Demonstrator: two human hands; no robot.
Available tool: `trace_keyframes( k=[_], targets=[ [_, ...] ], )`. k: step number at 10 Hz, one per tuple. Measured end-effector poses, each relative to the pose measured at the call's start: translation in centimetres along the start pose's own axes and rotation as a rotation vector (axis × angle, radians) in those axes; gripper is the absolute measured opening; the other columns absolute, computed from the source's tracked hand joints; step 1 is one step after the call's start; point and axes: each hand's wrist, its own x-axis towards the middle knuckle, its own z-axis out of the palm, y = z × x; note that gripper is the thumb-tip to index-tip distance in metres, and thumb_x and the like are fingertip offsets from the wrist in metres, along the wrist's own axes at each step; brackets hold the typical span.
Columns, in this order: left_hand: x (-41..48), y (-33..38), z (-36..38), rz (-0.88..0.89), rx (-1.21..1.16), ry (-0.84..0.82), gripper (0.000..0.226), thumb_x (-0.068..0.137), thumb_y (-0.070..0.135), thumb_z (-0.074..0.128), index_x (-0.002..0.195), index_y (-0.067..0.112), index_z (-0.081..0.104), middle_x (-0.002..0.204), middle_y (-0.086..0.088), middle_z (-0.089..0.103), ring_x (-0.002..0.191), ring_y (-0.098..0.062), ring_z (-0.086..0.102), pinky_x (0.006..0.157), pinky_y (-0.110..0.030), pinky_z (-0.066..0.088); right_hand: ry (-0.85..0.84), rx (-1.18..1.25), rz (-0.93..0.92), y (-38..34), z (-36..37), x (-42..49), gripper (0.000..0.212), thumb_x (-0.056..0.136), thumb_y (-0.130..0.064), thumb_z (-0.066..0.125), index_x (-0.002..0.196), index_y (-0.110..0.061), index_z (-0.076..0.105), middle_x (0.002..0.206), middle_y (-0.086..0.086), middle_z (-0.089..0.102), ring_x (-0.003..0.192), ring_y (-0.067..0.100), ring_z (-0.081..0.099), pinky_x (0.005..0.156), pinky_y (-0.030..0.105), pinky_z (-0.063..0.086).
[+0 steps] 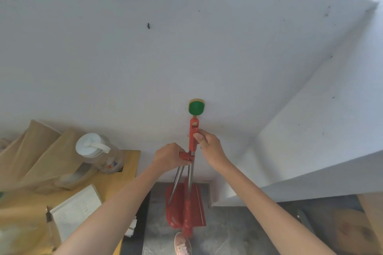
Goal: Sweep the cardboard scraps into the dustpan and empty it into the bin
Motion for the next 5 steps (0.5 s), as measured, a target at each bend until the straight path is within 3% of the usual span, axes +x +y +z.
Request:
trace_keyframes(
  k=[1, 3, 4, 5],
  targets=[
    [0.1, 0.0, 0.6, -0.001, 0.022, 0.022, 0.033, 0.070, 0.064, 0.066, 0.073, 0.031, 0.071, 0.068, 0.011, 0.067, 0.068, -0.012, 0.063, 0.056, -0.023, 0.044, -0.004, 0.001, 0.011, 0.1, 0.2, 0.1, 0.036, 0.101, -0.021, 0.039, 0.120, -0.003, 0.062, 0.113, 0.010, 0.067, 0.092, 0.014, 0.057, 0.065, -0.007, 0.038],
    [-0.4, 0.7, 0.6, 0.066, 0.323, 0.059, 0.043, 0.080, 0.066, 0.051, 0.088, 0.027, 0.067, 0.086, 0.007, 0.068, 0.085, -0.017, 0.064, 0.067, -0.028, 0.048, 0.028, 0.007, 0.031, -0.1, 0.4, -0.7, 0.036, 0.101, -0.025, 0.040, 0.124, -0.006, 0.060, 0.112, 0.006, 0.066, 0.093, 0.012, 0.055, 0.061, -0.005, 0.038],
    [-0.9, 0.4, 0.5, 0.089, 0.302, 0.060, 0.040, 0.086, 0.057, 0.049, 0.100, 0.021, 0.062, 0.100, 0.002, 0.065, 0.096, -0.021, 0.061, 0.075, -0.033, 0.048, 0.038, -0.046, 0.030, -0.4, 0.5, -1.3, 0.037, 0.100, -0.028, 0.041, 0.126, -0.009, 0.060, 0.115, 0.003, 0.066, 0.097, 0.011, 0.057, 0.067, -0.005, 0.037],
    [-2.5, 0.3, 0.6, 0.160, 0.377, 0.168, 0.038, 0.091, 0.042, 0.048, 0.118, 0.016, 0.057, 0.116, -0.005, 0.059, 0.110, -0.025, 0.051, 0.091, -0.037, 0.043, 0.091, -0.107, 0.055, 0.3, 0.6, -3.2, 0.039, 0.099, -0.029, 0.042, 0.134, -0.016, 0.055, 0.131, 0.004, 0.060, 0.118, 0.018, 0.057, 0.093, 0.018, 0.041]
  ],
)
